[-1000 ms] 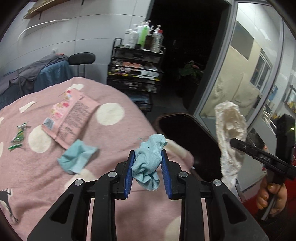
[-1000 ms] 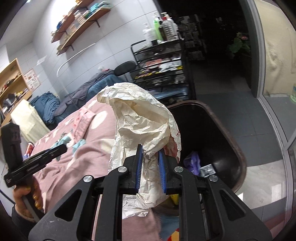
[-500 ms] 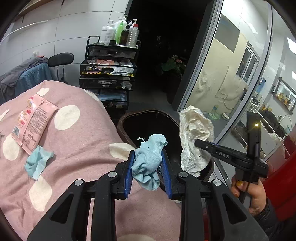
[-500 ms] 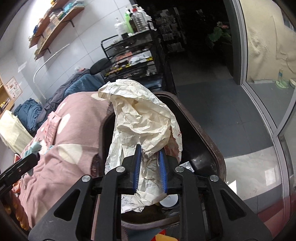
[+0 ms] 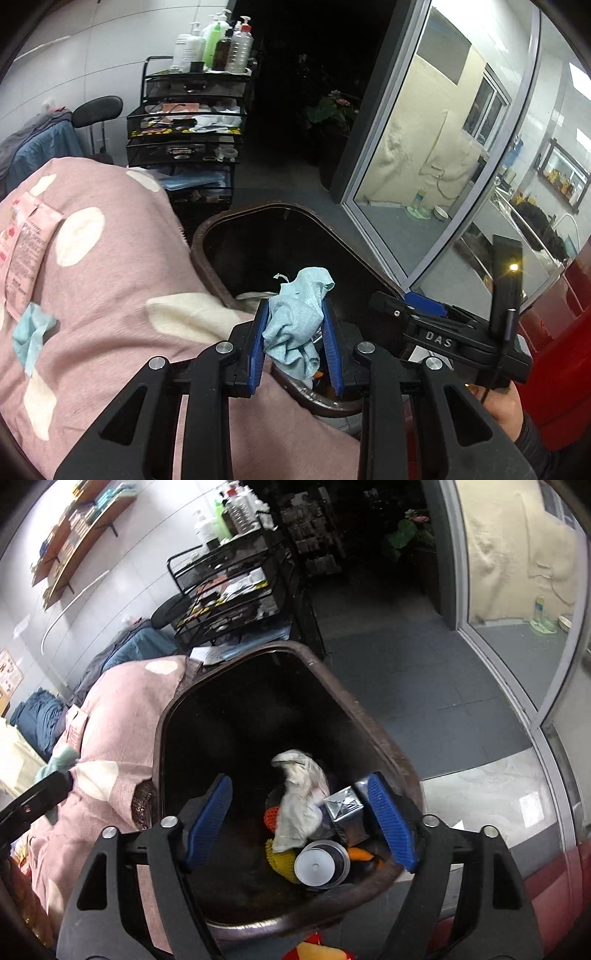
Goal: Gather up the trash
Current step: 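Carry both items to the brown bin and release them inside, then move both tools back over the table toward the blue cloth and snack packet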
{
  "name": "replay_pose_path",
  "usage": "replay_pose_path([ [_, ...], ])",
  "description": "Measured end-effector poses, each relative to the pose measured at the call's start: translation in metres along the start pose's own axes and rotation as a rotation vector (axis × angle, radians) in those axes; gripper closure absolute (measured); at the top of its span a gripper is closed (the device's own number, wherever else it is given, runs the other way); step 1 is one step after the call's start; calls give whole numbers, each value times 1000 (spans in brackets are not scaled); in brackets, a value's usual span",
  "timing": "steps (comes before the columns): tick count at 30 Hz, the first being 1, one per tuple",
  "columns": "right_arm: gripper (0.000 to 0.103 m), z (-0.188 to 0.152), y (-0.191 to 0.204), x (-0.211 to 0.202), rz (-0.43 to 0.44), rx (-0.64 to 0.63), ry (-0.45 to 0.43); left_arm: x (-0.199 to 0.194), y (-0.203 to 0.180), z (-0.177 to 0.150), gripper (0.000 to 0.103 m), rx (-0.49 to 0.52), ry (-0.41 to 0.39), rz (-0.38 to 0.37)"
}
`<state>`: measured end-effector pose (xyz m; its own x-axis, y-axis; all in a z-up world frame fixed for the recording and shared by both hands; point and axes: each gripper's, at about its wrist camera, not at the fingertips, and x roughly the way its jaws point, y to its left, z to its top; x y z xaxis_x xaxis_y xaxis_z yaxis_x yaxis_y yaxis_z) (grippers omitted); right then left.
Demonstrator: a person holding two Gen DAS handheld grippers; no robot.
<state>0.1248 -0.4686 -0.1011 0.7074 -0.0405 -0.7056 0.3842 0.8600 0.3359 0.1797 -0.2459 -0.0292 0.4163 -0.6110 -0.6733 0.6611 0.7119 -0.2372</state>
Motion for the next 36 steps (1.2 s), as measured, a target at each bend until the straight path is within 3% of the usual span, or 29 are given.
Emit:
replay_pose_path([
  [5,21,-4,-8,-15,-26,10,-35,26,-17,5,75,37,54,-5],
  [8,19,-3,-13,-22,-45,12,-54,38,-24,7,69,53,79,-7],
  [11,17,-1,-19,-26,-56,17,-63,44,-28,8,43,66,87,3],
  [13,16,-1,-22,-27,-62,22,-62,45,-32,8,17,71,75,12],
  [16,15,-1,-25,-27,-65,28,-60,43,-33,7,9,80,60,24],
  [27,14,-1,-16,-27,-46,20,-55,6,-17,9,6,46,-6,-4],
  [36,11,-5,22,-32,31,-46,-47,-33,16,-5,6,0,-46,18],
])
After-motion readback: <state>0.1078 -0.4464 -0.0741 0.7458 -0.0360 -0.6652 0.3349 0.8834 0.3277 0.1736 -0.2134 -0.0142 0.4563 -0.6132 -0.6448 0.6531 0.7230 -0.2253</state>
